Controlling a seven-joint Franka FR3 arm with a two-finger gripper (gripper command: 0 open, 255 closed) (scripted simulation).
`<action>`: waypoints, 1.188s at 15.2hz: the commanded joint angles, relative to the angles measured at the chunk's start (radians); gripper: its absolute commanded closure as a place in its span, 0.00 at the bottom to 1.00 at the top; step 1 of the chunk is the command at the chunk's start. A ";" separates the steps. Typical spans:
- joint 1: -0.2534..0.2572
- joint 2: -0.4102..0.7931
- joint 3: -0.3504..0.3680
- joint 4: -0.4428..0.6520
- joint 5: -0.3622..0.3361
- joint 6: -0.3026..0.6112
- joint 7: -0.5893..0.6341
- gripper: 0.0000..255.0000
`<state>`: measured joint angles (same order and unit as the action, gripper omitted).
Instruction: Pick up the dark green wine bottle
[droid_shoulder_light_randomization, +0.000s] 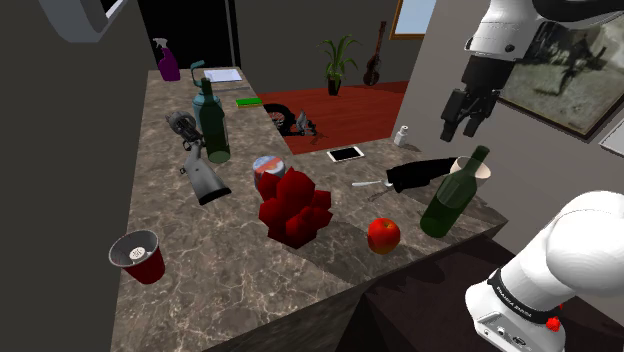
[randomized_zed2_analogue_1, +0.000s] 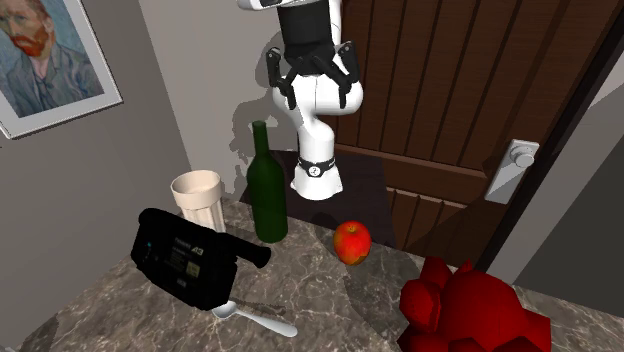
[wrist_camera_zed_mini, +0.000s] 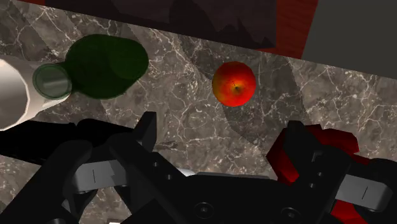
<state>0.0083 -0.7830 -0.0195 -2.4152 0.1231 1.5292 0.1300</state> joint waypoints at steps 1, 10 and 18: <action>0.000 0.000 0.000 0.000 0.000 0.000 0.000 0.00; -0.100 -0.108 -0.129 -0.153 -0.224 0.096 -0.172 0.00; -0.124 -0.123 -0.164 -0.254 -0.273 0.194 -0.200 0.00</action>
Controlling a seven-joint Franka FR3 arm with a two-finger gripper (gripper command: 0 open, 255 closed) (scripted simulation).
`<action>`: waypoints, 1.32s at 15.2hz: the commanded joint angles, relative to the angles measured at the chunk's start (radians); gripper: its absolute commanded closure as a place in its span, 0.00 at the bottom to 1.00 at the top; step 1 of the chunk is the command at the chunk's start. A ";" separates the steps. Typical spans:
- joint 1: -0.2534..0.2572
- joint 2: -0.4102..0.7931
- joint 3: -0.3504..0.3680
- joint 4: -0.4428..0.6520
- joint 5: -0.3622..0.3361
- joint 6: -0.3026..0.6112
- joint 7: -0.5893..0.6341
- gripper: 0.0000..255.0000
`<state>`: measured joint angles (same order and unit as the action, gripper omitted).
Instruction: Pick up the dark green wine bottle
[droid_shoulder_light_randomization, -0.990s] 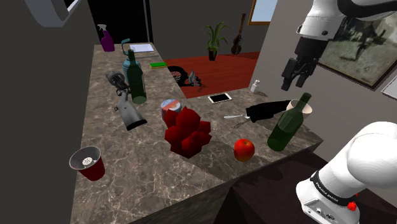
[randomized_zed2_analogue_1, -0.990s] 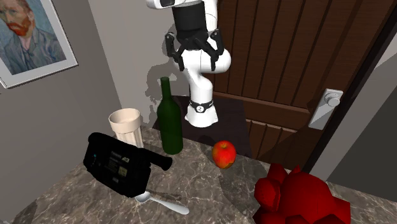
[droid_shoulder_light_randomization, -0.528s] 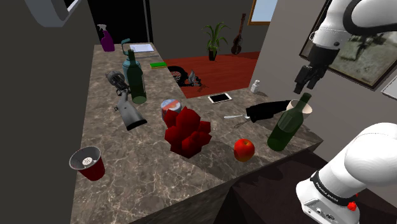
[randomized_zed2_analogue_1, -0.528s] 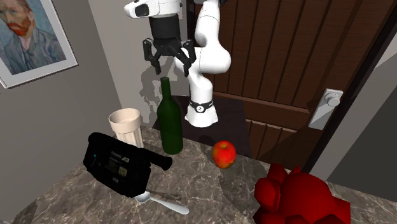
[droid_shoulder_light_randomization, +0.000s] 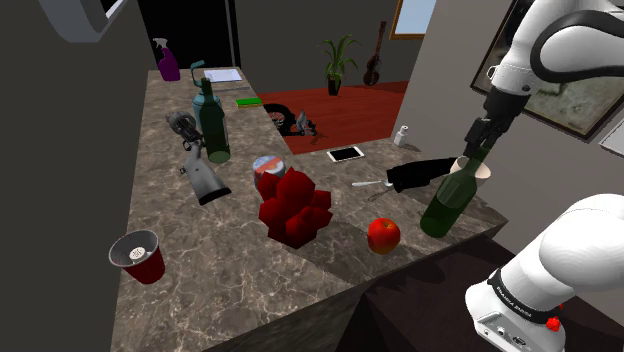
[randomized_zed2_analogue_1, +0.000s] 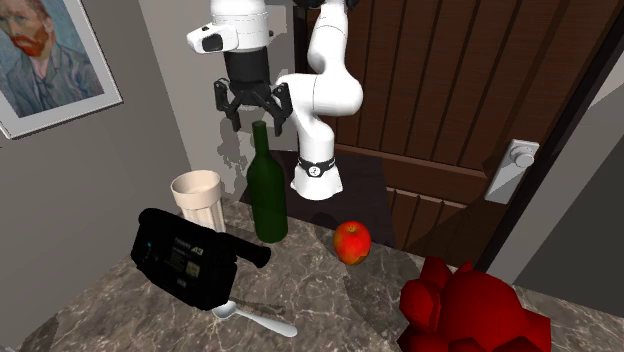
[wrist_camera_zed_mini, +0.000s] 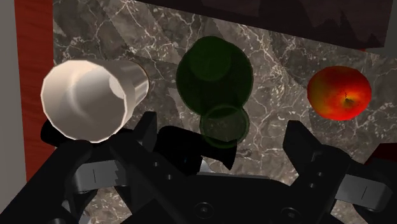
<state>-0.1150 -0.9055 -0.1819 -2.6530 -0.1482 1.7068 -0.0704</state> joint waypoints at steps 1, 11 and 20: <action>-0.002 -0.001 -0.004 -0.030 -0.004 0.030 0.001 0.00; -0.002 -0.001 -0.004 -0.039 -0.005 0.038 0.002 1.00; 0.004 0.003 0.008 0.058 0.008 -0.054 -0.001 1.00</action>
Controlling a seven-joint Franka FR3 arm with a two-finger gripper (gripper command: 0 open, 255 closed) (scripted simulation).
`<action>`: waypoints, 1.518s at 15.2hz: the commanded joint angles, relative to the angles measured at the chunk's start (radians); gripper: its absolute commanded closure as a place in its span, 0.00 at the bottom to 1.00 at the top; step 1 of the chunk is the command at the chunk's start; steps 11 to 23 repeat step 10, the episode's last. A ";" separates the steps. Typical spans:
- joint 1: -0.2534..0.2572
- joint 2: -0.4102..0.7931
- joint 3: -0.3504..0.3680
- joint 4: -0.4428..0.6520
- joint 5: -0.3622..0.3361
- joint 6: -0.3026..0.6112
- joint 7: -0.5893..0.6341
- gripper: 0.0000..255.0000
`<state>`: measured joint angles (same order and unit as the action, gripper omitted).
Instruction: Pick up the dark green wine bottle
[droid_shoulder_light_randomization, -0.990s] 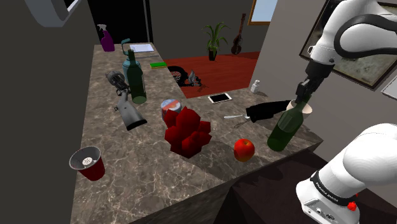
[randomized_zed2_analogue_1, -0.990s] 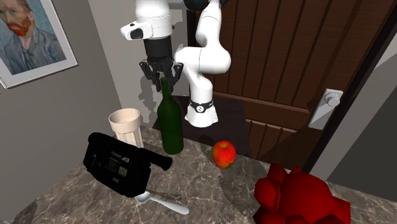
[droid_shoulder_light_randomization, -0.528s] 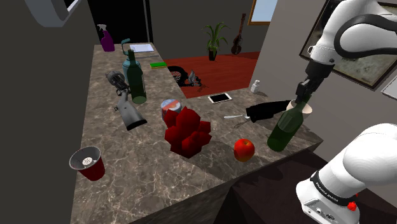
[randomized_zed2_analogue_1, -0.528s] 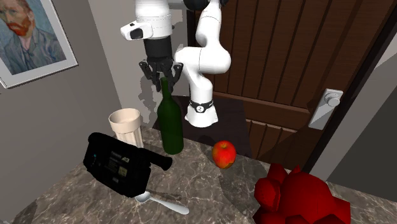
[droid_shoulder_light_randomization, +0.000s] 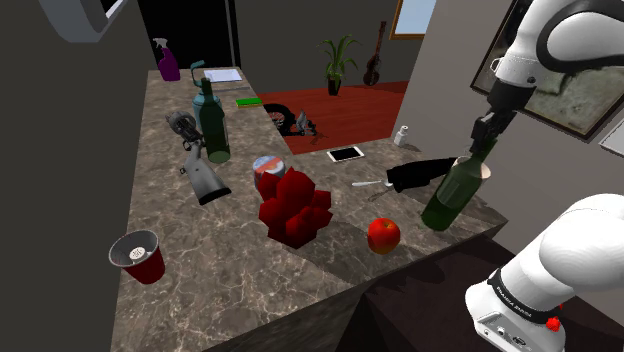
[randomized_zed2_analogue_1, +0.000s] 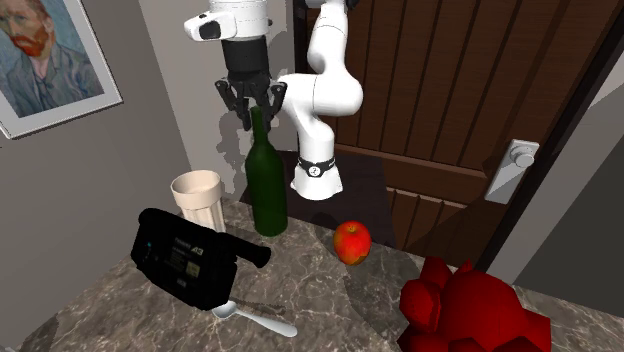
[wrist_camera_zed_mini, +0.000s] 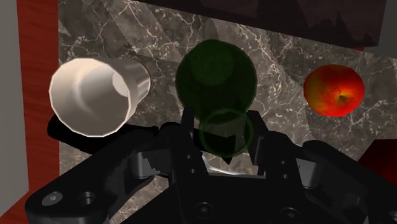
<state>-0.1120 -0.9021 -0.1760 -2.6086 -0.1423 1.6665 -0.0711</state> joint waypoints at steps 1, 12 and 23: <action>0.002 0.002 0.004 0.028 0.004 -0.026 -0.001 1.00; 0.007 0.019 0.014 0.133 0.014 -0.114 -0.003 1.00; 0.007 0.019 0.014 0.133 0.014 -0.114 -0.003 1.00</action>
